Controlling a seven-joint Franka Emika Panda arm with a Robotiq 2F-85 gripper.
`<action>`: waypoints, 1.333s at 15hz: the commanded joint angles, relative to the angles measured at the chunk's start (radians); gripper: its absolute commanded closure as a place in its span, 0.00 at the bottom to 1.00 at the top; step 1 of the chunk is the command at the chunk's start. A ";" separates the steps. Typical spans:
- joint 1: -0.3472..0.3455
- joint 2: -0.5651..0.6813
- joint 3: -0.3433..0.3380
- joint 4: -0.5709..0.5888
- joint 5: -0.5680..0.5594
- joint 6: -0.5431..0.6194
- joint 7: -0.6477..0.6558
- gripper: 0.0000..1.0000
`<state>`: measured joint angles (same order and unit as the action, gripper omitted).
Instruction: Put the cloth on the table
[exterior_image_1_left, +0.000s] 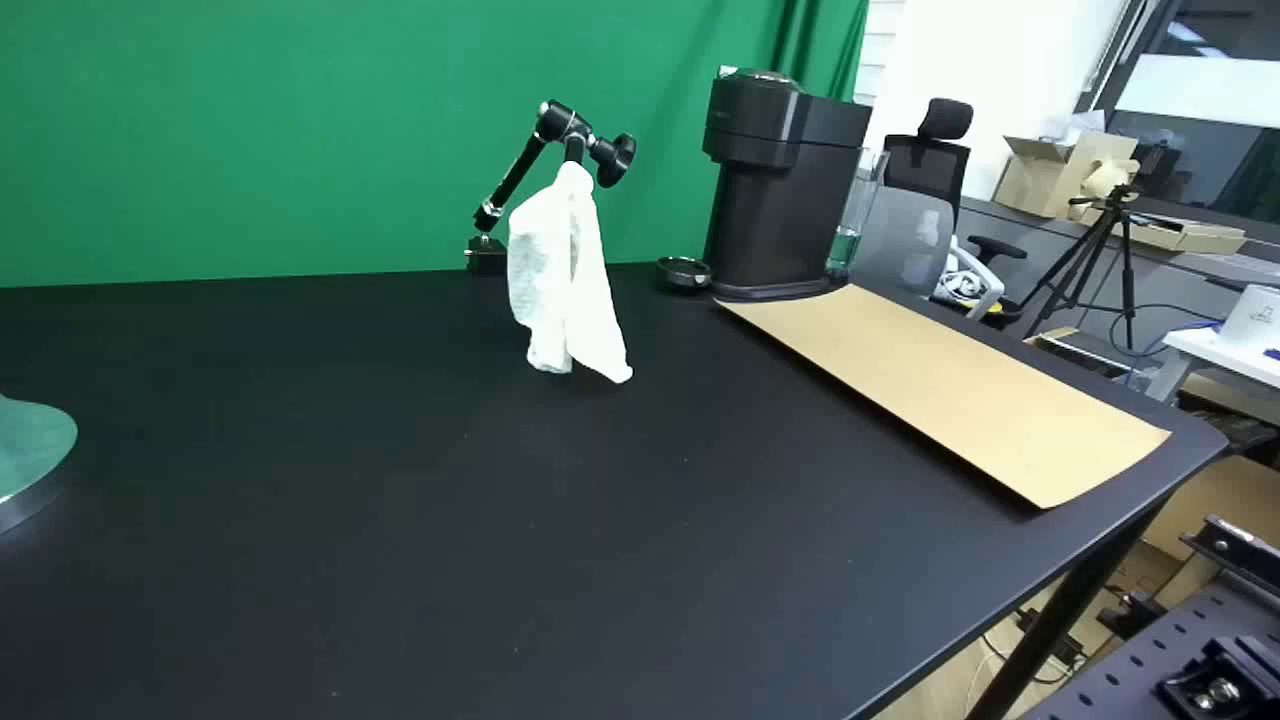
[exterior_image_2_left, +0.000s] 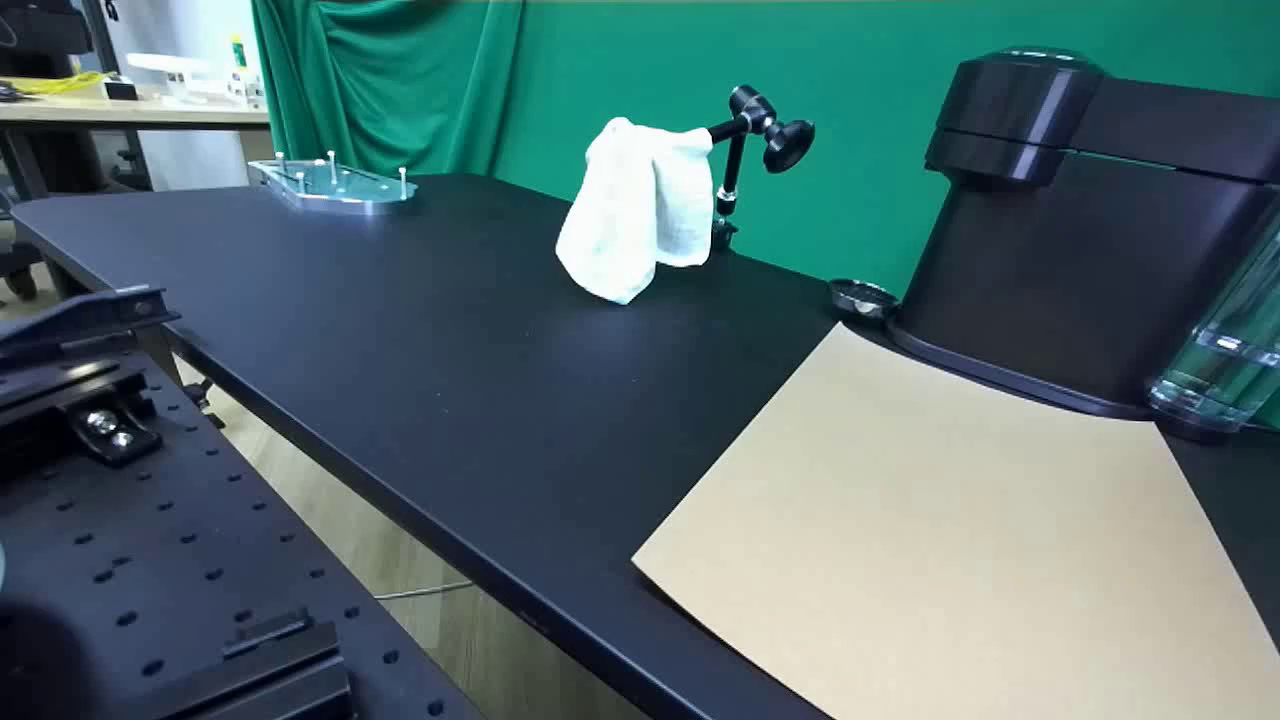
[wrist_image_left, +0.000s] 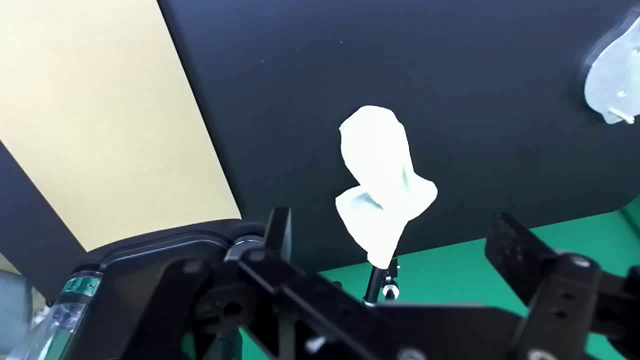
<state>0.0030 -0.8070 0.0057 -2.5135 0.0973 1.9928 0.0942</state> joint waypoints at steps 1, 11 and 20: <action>-0.005 0.001 0.003 0.002 0.003 -0.002 -0.003 0.00; -0.005 0.000 0.003 0.002 0.003 -0.002 -0.003 0.00; -0.028 0.371 -0.126 0.047 0.047 0.068 -0.126 0.00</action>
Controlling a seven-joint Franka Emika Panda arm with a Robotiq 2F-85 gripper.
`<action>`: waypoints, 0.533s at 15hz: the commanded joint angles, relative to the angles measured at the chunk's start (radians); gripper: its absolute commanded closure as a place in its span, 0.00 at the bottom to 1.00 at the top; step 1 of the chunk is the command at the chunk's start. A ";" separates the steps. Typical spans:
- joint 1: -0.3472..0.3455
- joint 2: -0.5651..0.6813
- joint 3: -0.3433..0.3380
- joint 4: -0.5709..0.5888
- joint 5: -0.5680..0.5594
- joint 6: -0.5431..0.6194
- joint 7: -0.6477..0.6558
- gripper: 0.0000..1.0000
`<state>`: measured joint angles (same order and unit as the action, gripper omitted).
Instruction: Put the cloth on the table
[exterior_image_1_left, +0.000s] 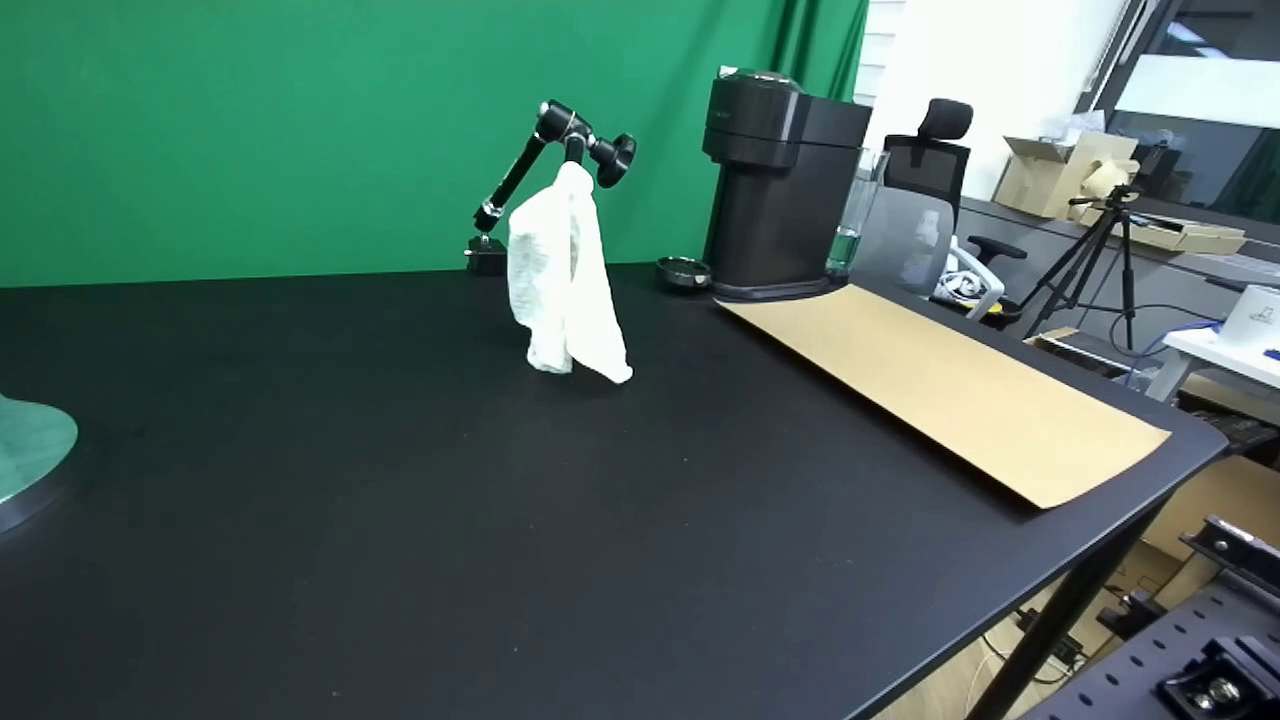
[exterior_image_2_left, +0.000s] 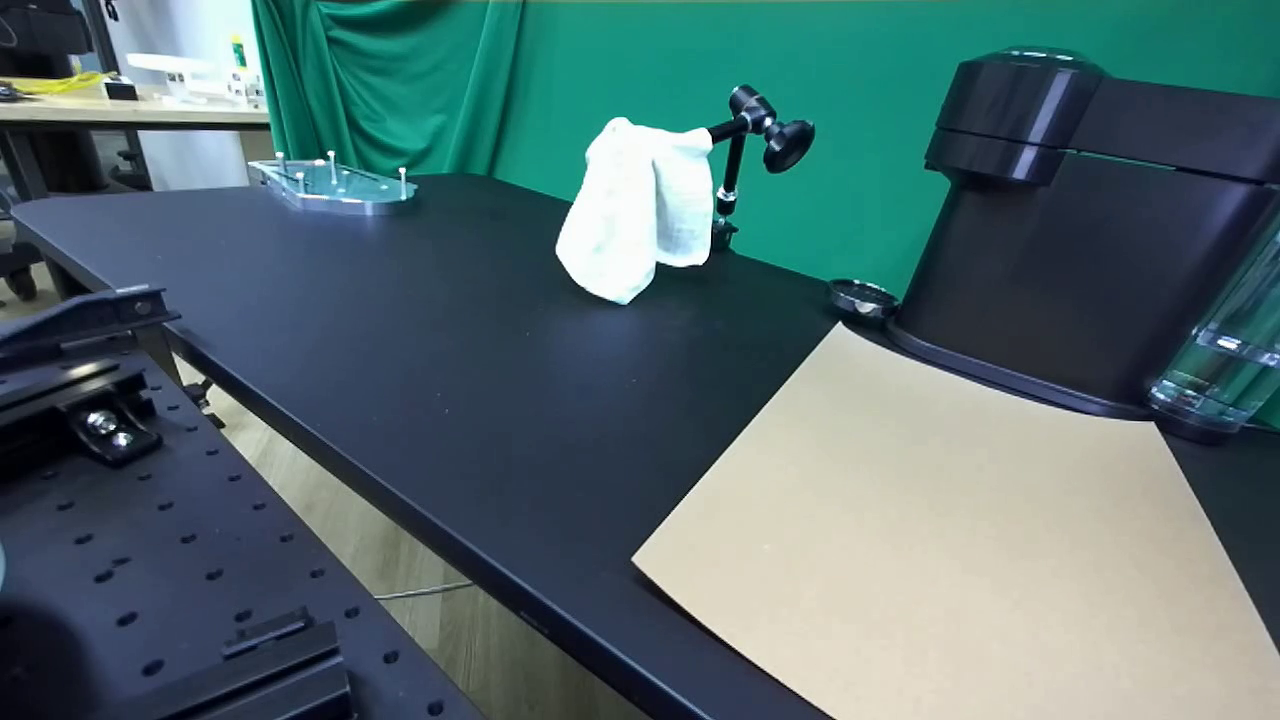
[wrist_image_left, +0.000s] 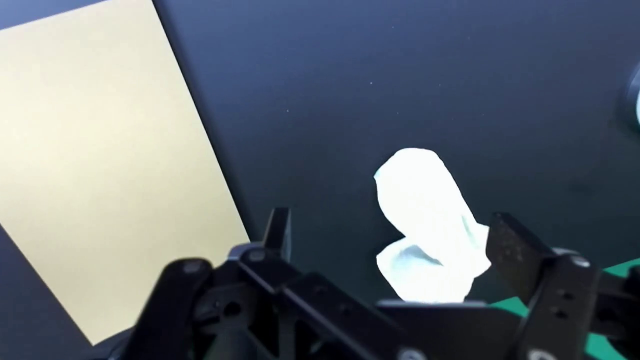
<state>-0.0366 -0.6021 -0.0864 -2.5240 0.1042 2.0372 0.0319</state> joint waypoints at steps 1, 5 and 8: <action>0.019 0.217 -0.039 0.071 0.051 0.045 -0.097 0.00; 0.042 0.394 -0.014 0.134 0.052 0.220 -0.222 0.00; 0.055 0.492 0.017 0.190 0.034 0.363 -0.250 0.00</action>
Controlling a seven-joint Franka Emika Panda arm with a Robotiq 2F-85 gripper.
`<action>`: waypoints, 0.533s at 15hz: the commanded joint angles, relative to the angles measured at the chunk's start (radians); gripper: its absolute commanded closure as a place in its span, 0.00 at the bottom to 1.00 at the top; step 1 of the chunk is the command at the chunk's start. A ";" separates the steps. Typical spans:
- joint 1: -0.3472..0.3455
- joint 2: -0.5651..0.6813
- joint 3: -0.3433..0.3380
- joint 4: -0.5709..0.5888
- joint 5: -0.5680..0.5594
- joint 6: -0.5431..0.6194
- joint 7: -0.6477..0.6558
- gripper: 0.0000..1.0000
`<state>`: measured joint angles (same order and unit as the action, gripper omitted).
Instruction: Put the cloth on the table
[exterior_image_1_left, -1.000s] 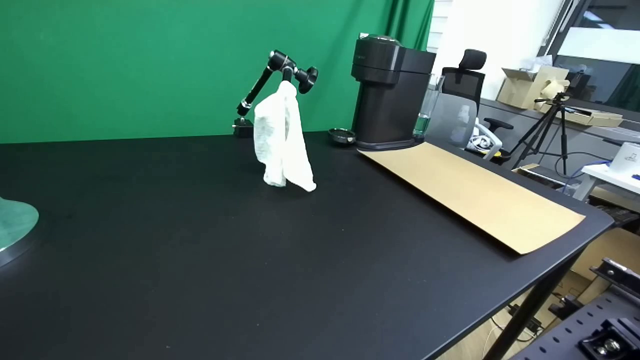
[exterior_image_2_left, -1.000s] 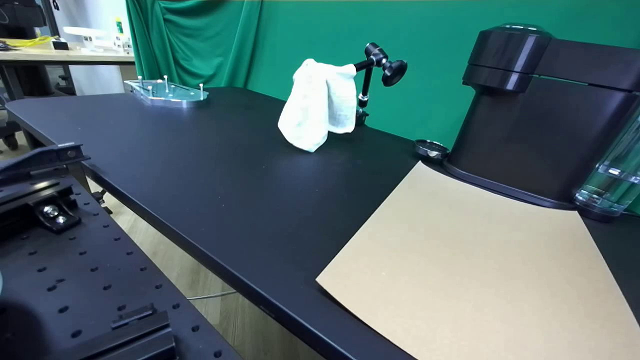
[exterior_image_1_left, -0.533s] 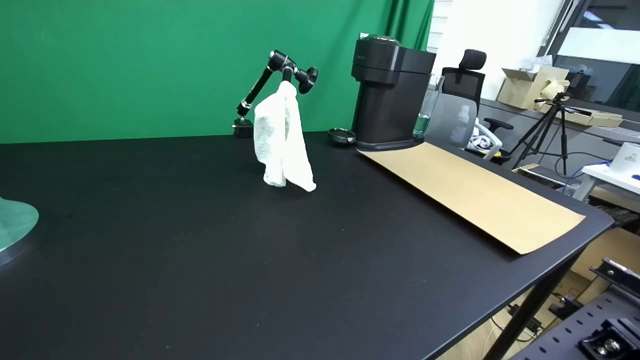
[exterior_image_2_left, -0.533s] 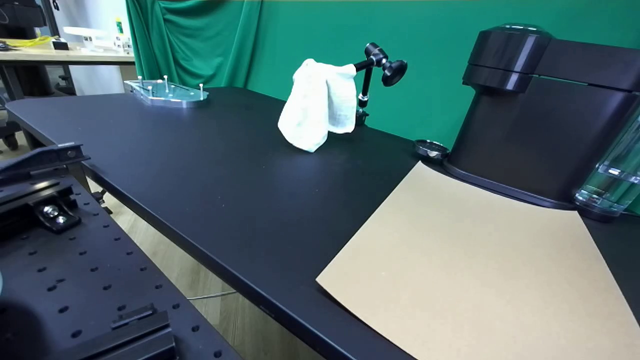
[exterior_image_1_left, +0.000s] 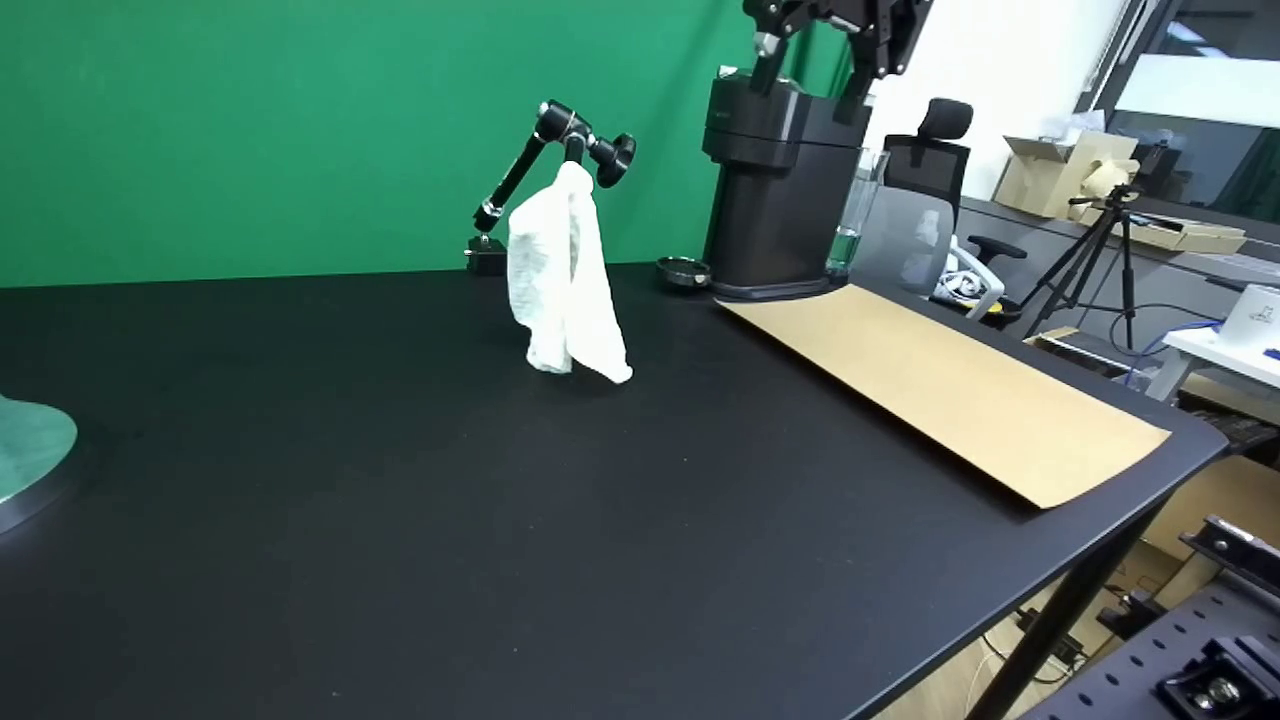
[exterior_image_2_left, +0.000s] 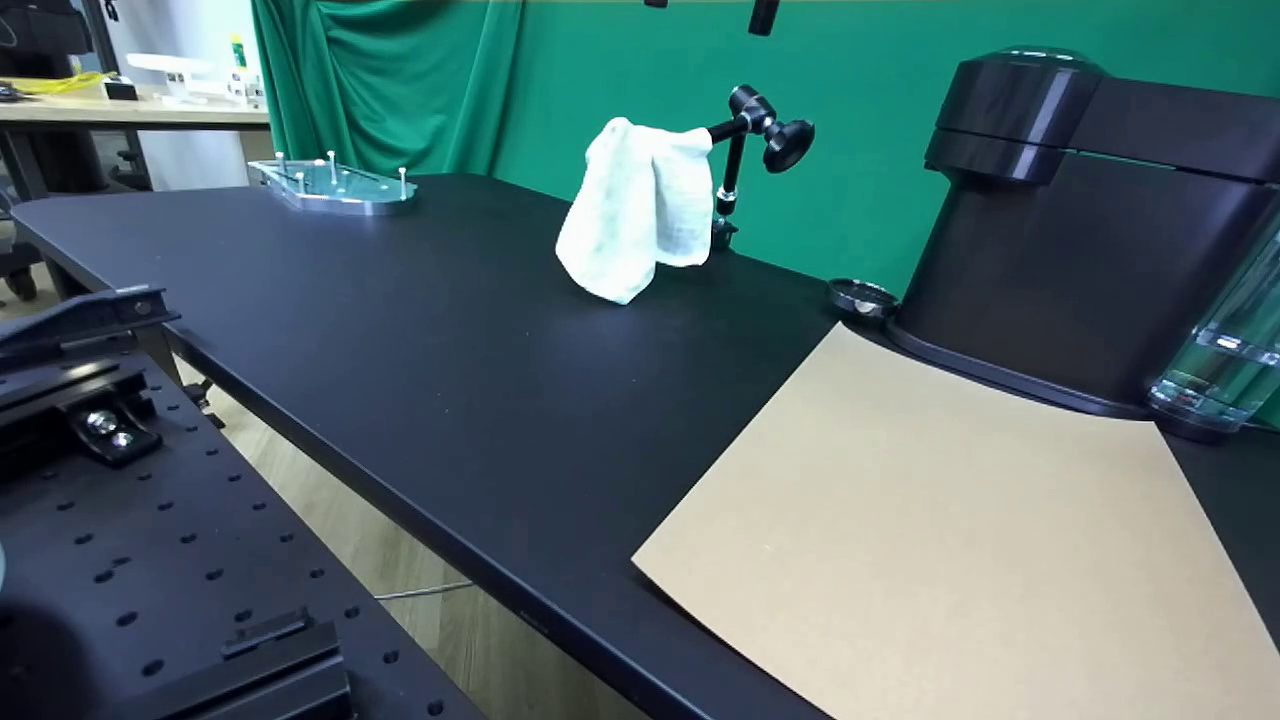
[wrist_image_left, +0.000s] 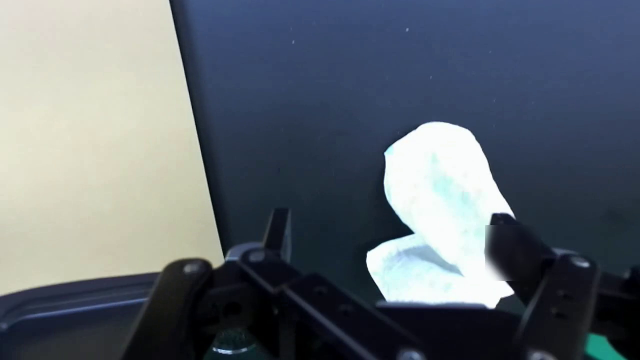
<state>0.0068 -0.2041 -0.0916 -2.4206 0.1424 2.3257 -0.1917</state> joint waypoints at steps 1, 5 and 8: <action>0.015 0.119 0.032 0.102 -0.001 0.116 -0.028 0.00; 0.017 0.139 0.061 0.095 0.031 0.176 -0.016 0.00; 0.017 0.155 0.069 0.100 0.034 0.179 -0.016 0.00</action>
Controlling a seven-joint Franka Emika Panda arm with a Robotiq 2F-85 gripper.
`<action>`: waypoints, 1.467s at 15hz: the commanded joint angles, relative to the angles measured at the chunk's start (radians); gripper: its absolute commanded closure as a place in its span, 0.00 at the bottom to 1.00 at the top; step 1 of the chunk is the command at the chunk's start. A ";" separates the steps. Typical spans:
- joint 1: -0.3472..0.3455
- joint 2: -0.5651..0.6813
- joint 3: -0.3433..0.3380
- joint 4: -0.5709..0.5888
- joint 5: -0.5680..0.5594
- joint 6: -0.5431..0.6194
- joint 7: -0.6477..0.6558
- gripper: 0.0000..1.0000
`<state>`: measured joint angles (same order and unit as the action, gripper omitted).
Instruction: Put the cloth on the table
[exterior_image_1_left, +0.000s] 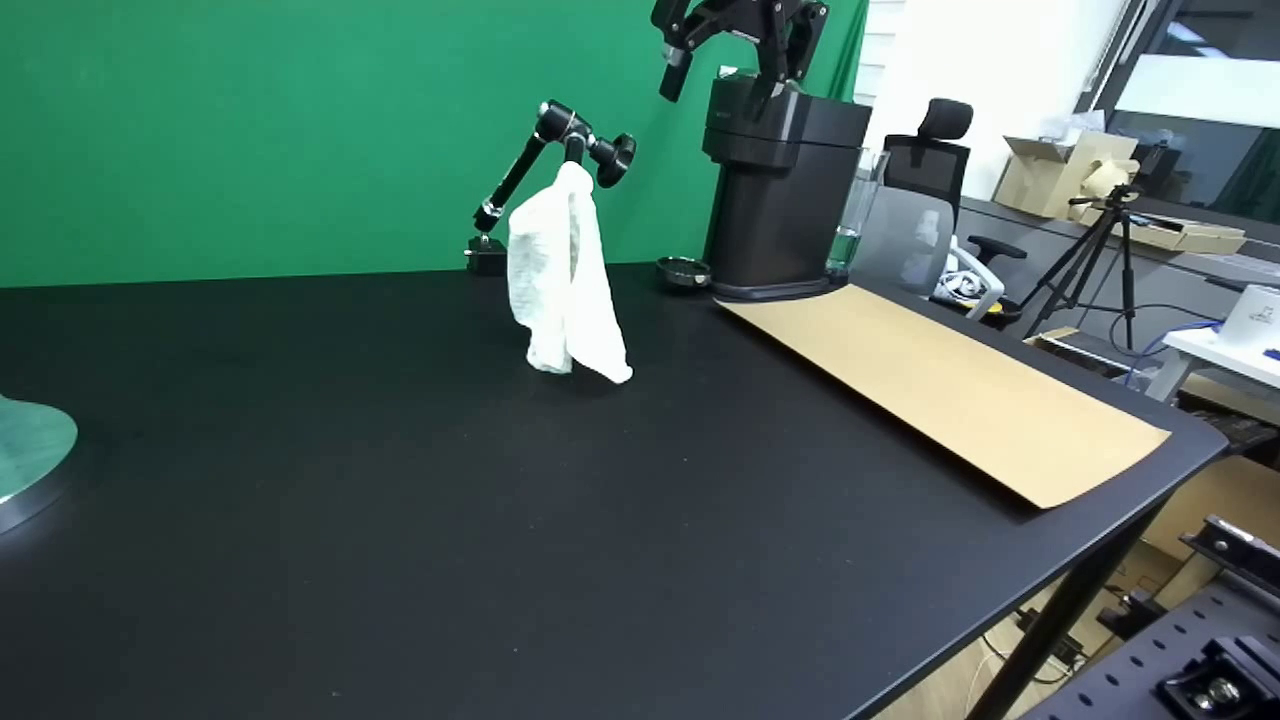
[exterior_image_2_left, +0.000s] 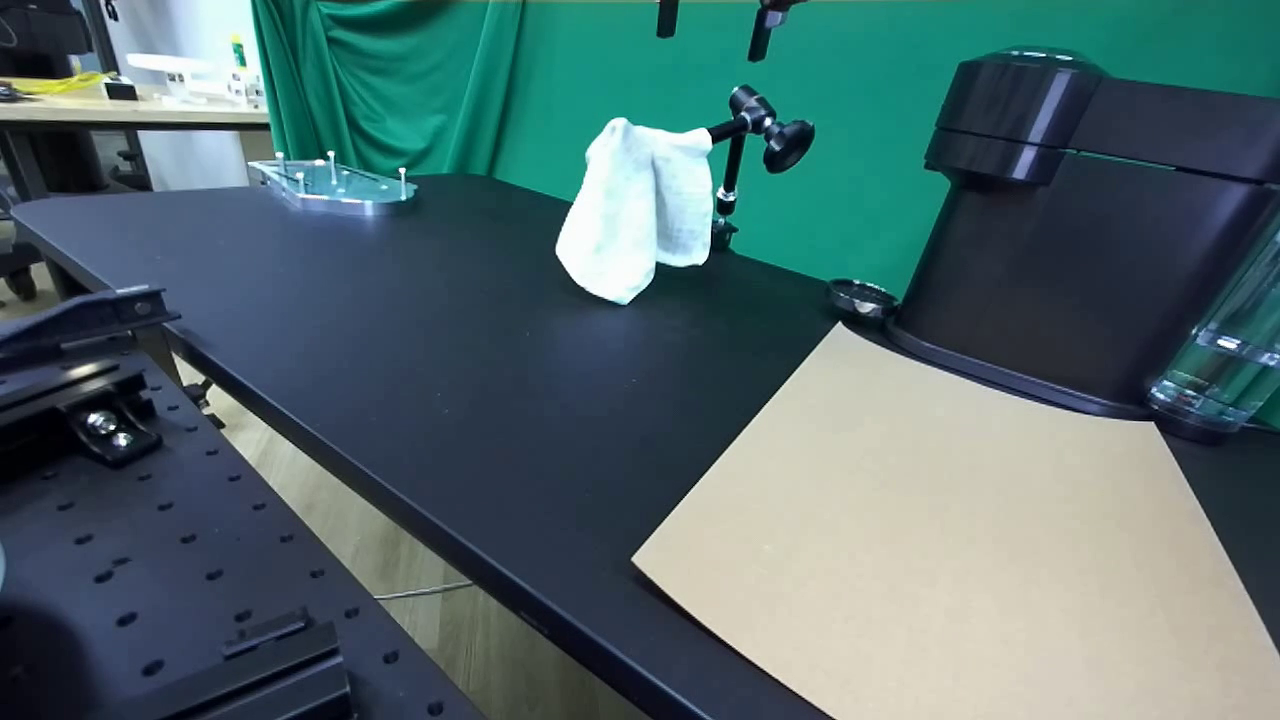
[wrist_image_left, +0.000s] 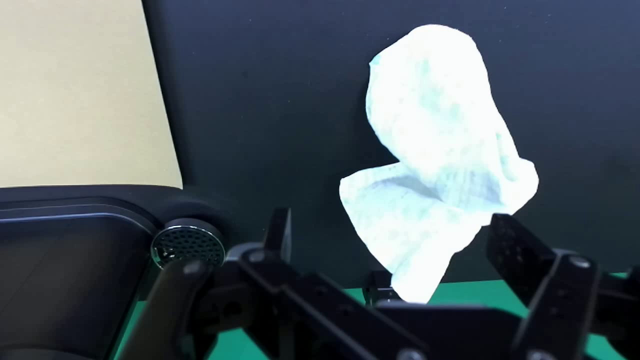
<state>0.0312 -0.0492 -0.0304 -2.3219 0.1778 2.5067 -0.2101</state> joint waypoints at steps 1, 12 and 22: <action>-0.009 -0.001 0.007 0.001 -0.001 -0.002 0.002 0.00; 0.013 0.119 0.066 0.047 -0.092 0.152 0.256 0.00; 0.031 0.288 0.095 0.157 -0.060 0.230 0.260 0.00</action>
<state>0.0539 0.1987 0.0578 -2.2207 0.1174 2.7351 0.0128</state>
